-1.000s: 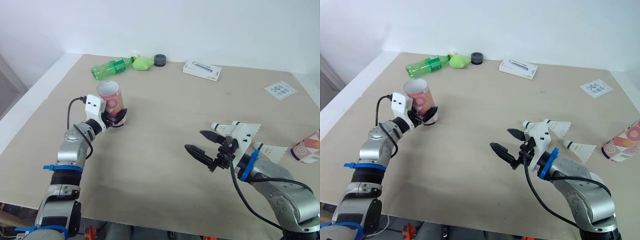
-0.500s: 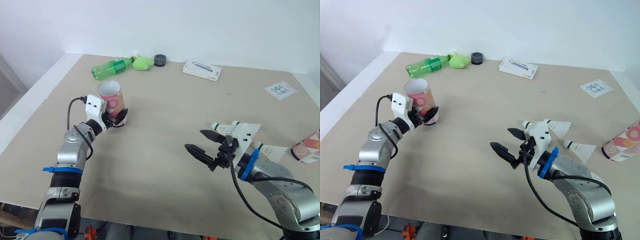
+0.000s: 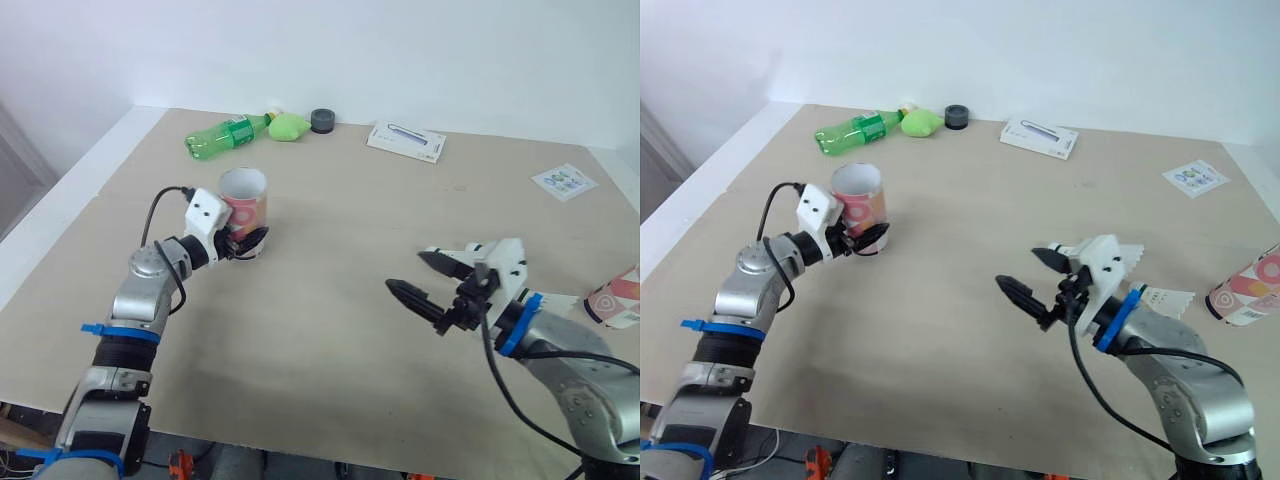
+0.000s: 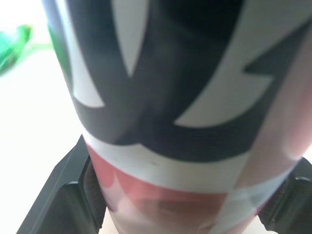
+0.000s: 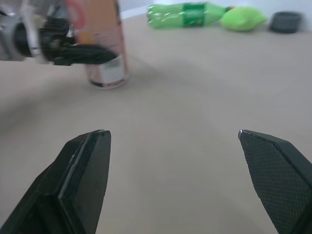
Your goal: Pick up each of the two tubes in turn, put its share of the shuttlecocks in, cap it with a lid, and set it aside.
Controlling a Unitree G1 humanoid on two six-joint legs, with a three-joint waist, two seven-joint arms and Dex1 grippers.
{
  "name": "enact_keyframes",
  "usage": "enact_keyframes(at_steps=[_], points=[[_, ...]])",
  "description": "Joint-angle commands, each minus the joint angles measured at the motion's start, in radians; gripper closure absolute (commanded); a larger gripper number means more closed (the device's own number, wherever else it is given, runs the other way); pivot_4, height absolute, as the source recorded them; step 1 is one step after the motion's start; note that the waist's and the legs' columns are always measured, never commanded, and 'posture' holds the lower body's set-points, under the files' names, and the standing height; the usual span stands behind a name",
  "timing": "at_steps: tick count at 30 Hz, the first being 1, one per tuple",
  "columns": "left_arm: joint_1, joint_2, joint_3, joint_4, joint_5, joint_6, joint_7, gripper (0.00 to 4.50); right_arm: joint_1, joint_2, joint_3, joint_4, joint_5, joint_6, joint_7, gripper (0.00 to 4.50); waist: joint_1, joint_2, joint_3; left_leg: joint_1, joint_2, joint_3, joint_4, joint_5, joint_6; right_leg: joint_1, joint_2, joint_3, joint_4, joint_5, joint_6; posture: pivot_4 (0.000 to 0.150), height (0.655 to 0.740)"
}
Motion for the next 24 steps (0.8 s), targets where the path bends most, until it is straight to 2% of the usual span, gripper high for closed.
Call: enact_keyframes(at_steps=[1, 5, 10, 14, 18, 24], points=[[-0.055, 0.084, -0.089, -0.062, 0.020, -0.020, -0.212, 1.16, 0.044, -0.042, -0.118, -0.042, 0.074, 0.021, 0.035, 0.00, 0.000, 0.000, 0.000, 0.000, 0.000, 0.000, 0.000, 0.000, 0.000, 0.000, 0.000, 0.000, 0.000, 0.000, 0.000, 0.150, 0.7203], [-0.088, 0.167, -0.183, -0.096, 0.027, -0.014, -0.426, 1.16, 0.107, -0.088, -0.198, -0.047, 0.100, 0.044, 0.055, 0.00, 0.000, 0.000, 0.000, -0.002, 0.000, -0.001, 0.000, 0.000, 0.000, -0.001, 0.000, -0.001, 0.000, 0.000, -0.001, 0.150, 0.7203], [-0.137, 0.167, -0.275, -0.119, 0.015, 0.025, -0.611, 1.16, 0.205, -0.118, -0.285, -0.057, 0.101, 0.069, 0.057, 0.00, -0.002, 0.001, -0.001, -0.001, 0.000, -0.002, 0.000, 0.000, 0.001, 0.000, 0.000, -0.002, 0.000, -0.001, -0.001, 0.150, 0.7203], [-0.174, 0.105, -0.303, -0.091, 0.028, 0.015, -0.619, 1.16, 0.280, -0.129, -0.335, -0.055, 0.058, 0.069, 0.050, 0.00, 0.005, 0.002, -0.001, -0.002, -0.001, -0.003, 0.000, 0.000, 0.001, 0.001, -0.002, -0.004, 0.000, -0.004, 0.003, 0.150, 0.7203], [-0.182, 0.020, -0.314, -0.084, 0.023, 0.024, -0.612, 1.16, 0.329, -0.117, -0.311, -0.036, -0.017, 0.061, 0.015, 0.00, 0.004, 0.002, -0.001, -0.003, -0.002, -0.004, 0.002, 0.000, 0.001, 0.001, -0.002, -0.005, 0.000, -0.004, 0.004, 0.150, 0.7203], [-0.191, -0.030, -0.332, -0.039, 0.055, 0.000, -0.621, 1.16, 0.198, -0.104, -0.193, 0.099, -0.094, 0.046, -0.021, 0.00, 0.000, 0.003, -0.001, -0.002, -0.002, -0.004, 0.002, 0.002, 0.004, 0.001, -0.002, -0.004, 0.000, -0.003, 0.006, 0.150, 0.7203]])
